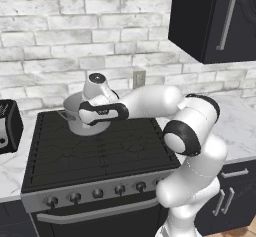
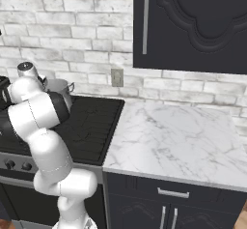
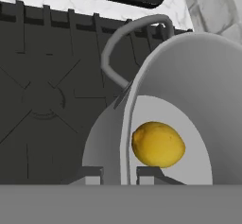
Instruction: Turn on the sink faucet. Then move the lemon from the counter to the sink. Turn off the sink. Move the vegetable from the sink to the pot next to the stove. Finally move the pot to the rear left burner.
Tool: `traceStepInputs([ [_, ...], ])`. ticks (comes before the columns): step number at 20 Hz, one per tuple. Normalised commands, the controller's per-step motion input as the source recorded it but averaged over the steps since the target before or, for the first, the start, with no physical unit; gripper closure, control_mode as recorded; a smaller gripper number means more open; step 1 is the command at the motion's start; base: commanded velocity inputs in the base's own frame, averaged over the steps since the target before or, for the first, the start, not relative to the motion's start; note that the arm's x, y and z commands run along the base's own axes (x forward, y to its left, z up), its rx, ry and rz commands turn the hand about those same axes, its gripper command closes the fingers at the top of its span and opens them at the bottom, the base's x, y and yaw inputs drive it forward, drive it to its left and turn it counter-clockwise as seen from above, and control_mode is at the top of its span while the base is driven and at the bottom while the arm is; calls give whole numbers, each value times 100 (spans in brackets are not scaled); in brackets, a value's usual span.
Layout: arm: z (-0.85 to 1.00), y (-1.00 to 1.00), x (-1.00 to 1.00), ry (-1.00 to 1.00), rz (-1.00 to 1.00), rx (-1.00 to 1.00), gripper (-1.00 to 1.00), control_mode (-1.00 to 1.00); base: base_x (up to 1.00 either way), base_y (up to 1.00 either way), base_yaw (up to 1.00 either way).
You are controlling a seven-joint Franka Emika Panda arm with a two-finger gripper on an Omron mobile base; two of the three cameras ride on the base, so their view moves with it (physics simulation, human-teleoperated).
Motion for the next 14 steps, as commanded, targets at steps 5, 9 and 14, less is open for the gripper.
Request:
traceStepInputs([
  [5,-7,32,13,0,1,0,100,-100,0,0,0],
  [9,-3,35,21,0,1,0,100,-100,0,0,0],
  [14,-5,39,26,0,1,0,100,-100,0,0,0],
])
